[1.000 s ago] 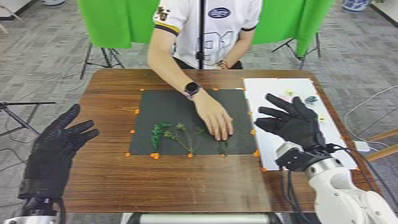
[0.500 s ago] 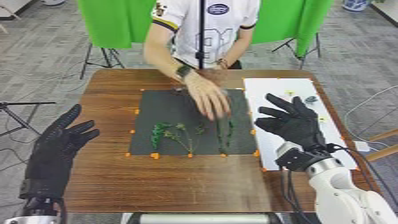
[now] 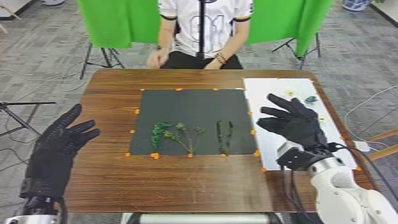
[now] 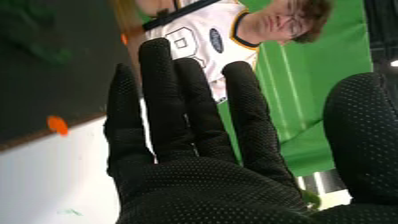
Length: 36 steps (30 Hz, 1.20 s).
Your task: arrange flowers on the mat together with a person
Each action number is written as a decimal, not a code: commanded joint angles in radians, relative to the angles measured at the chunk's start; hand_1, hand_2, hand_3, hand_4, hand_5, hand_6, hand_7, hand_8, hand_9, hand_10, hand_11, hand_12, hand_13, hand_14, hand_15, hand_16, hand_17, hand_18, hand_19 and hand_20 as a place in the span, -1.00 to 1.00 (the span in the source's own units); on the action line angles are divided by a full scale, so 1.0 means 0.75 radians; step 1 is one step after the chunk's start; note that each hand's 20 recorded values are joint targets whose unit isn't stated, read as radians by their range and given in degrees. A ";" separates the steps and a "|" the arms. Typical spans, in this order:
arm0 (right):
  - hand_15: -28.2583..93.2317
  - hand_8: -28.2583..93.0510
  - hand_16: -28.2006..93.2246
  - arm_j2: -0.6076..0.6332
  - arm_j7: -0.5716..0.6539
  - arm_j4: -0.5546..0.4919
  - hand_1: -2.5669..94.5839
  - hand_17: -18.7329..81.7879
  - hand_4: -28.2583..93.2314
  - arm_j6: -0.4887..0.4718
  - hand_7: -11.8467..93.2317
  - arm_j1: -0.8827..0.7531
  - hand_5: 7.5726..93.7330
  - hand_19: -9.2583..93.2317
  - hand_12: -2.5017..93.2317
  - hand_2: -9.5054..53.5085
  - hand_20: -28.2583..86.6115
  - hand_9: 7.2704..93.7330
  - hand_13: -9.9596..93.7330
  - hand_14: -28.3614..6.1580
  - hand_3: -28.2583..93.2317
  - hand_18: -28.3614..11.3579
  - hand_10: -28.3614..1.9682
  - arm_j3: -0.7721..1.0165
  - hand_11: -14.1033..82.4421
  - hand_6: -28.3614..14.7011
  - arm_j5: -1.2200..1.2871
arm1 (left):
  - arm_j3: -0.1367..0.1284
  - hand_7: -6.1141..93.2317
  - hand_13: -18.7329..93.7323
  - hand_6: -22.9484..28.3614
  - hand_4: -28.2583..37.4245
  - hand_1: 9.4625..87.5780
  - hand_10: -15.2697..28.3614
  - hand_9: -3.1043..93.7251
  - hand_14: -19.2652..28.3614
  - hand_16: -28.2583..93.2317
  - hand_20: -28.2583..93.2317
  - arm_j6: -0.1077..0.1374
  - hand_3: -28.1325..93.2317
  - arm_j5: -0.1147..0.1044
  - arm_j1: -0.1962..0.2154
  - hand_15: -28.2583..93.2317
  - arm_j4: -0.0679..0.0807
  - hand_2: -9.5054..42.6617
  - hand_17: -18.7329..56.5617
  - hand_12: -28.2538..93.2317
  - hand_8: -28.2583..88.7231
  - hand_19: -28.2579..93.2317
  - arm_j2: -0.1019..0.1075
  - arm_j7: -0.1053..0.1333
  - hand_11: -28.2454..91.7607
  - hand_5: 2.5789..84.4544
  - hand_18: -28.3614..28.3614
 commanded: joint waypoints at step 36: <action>0.37 -0.72 -0.43 0.378 1.002 0.505 -0.24 0.01 -0.92 -0.085 -0.51 0.813 -0.03 0.69 -0.66 -0.79 -0.61 0.00 0.23 -0.39 0.65 -0.87 -0.33 -0.728 -0.40 0.27 -1.605 | 0.026 -0.57 -0.26 0.07 -1.00 -0.75 0.55 -0.25 0.91 -0.68 -0.32 0.005 0.75 0.001 -0.037 0.30 0.002 -0.56 -0.82 -0.35 -0.71 0.20 -0.002 -0.042 -0.13 -0.32 0.79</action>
